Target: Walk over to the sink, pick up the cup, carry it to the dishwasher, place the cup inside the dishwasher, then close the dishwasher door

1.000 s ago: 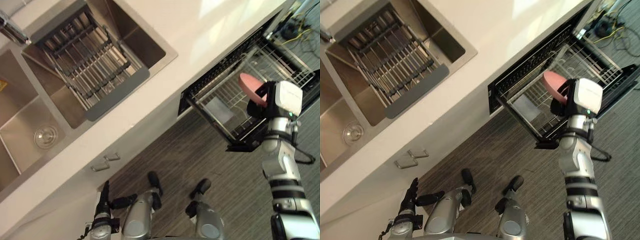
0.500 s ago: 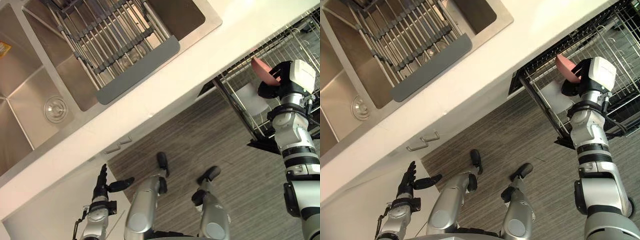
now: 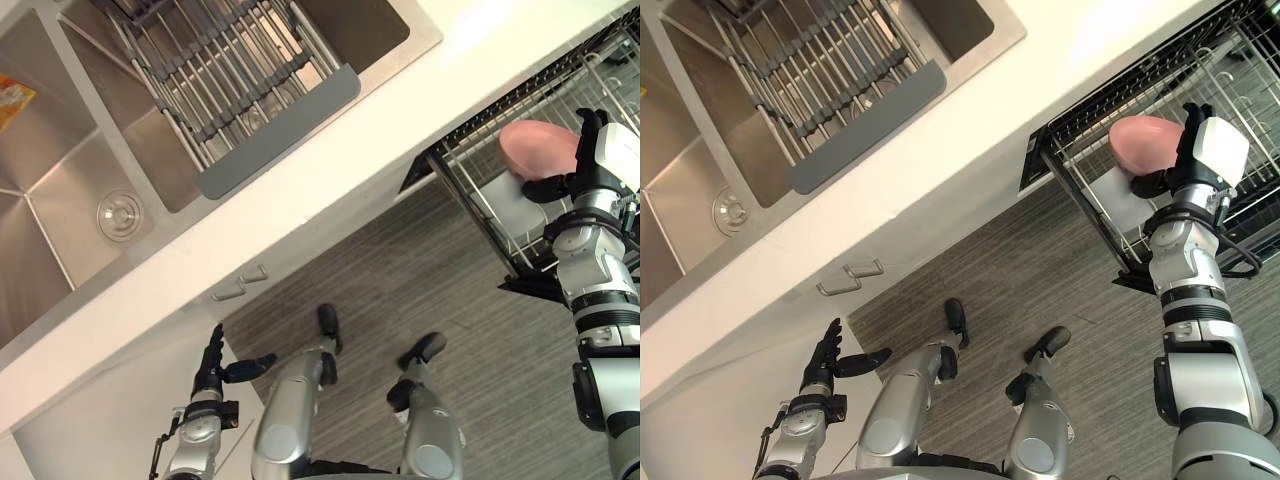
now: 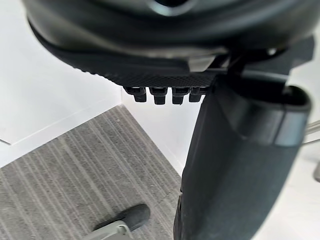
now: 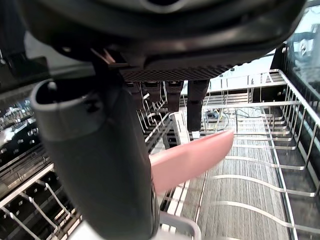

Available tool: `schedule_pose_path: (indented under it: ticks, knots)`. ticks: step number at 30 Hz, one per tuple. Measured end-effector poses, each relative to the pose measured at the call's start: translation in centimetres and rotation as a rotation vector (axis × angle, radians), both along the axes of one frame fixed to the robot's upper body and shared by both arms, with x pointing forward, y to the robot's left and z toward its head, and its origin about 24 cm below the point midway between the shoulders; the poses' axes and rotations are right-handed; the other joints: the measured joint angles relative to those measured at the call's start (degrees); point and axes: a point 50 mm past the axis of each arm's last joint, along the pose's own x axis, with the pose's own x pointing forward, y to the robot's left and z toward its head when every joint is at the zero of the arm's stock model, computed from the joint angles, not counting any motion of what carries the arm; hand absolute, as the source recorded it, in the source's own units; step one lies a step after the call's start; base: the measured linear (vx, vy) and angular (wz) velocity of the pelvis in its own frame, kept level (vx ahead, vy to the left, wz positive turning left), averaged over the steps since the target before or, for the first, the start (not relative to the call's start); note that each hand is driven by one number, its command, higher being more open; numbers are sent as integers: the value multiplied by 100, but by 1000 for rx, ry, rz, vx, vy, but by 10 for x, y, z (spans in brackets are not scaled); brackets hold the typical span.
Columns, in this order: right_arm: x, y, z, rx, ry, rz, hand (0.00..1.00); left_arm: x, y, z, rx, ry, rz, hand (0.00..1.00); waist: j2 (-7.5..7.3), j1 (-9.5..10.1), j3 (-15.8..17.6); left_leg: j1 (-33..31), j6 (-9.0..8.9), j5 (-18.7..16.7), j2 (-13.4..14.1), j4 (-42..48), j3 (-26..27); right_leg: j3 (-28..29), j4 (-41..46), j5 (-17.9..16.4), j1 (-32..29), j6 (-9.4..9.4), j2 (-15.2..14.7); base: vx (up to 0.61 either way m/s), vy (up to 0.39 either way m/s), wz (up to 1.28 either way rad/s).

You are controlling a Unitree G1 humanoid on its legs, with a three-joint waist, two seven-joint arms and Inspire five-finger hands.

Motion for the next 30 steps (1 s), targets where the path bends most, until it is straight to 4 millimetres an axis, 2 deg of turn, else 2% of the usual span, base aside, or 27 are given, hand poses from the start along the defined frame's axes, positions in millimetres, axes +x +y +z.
schedule_pose_path:
  ticks: [3, 5, 7, 8, 9, 11, 13, 17, 19, 23, 24, 26, 30]
  knots:
    - [-10, 2, -4, -12, -25, 27, 100, -3, 1, -2, 2, 14, 4, 100, -89, -46, -61, 167, -7, 5, -1, -94, 70, 46, 0, -2, 90, 3, 1, -17, 65, -10]
    - [-16, 3, -13, 17, -30, 29, 100, -9, 1, -5, 14, 40, -2, 100, -189, -93, -175, 300, -11, 5, 0, -138, 116, 68, 1, -4, 181, 6, 2, 7, 57, -10]
    - [-23, 5, -26, 64, -36, 27, 100, -19, 3, -10, 32, 75, -1, 100, -331, -176, -400, 410, -19, 5, -2, -200, 145, 76, 1, -4, 240, 6, 5, 32, 56, -8]
    - [-31, 4, -36, 101, -37, 15, 100, -26, 5, -13, 45, 103, 0, 100, -452, -218, -548, 553, -33, -2, 0, -243, 169, 87, 1, -4, 346, 6, 9, 37, 51, -10]
    - [-34, 3, -40, 113, -37, 7, 100, -28, 5, -14, 49, 113, 0, 100, -494, -228, -579, 635, -47, -12, 1, -263, 182, 93, 1, -4, 416, 6, 10, 31, 56, -12]
    - [-49, -3, -55, 173, -36, -27, 100, -41, 6, -20, 51, 163, 10, 100, -639, -266, -911, 826, -77, -37, 1, -372, 229, 101, 1, -19, 521, 5, 18, 20, 42, -11]
    - [-59, -5, -63, 243, -62, -43, 100, -50, 8, -24, 56, 200, 18, 100, -717, -304, -1104, 999, -96, -47, 0, -439, 272, 104, 1, -64, 641, 3, 21, 33, 16, -10]
    - [-79, -14, -76, 369, -107, -87, 100, -68, 10, -31, 45, 259, 41, 100, -737, -386, -1418, 1311, -150, -67, -1, -526, 303, 105, 1, -175, 903, 47, 26, 11, -7, -7]
    - [-96, -24, -91, 491, -142, -156, 100, -80, 13, -34, 36, 287, 77, 100, -735, -424, -1604, 1485, -196, -42, 0, -651, 330, 121, 1, -254, 1018, 74, 25, -10, -14, -7]
    - [-124, -39, -117, 680, -170, -289, 100, -99, 12, -39, 40, 345, 73, 100, -686, -534, -1734, 1749, -252, 39, -11, -861, 369, 133, 1, -305, 1171, 90, 41, -28, -15, -7]
    - [-135, -46, -126, 729, -174, -340, 0, -102, 9, -40, 27, 356, 67, 100, -652, -555, -1759, 1789, -256, 77, -23, -926, 380, 140, 1, -305, 1174, 89, 40, -64, 12, -3]
    - [-145, -54, -133, 788, -197, -407, 0, -102, 4, -42, 13, 364, 54, 100, -567, -611, -1763, 1735, -240, 140, -49, -978, 384, 148, 2, -307, 1102, 85, 22, -99, 21, -1]
    - [-139, -67, -115, 852, -335, -437, 0, -82, -16, -39, -22, 312, -43, 100, -77, -762, -1421, 1350, -217, 361, -139, -1201, 373, 172, 92, -278, 582, 31, -55, -119, 42, 3]
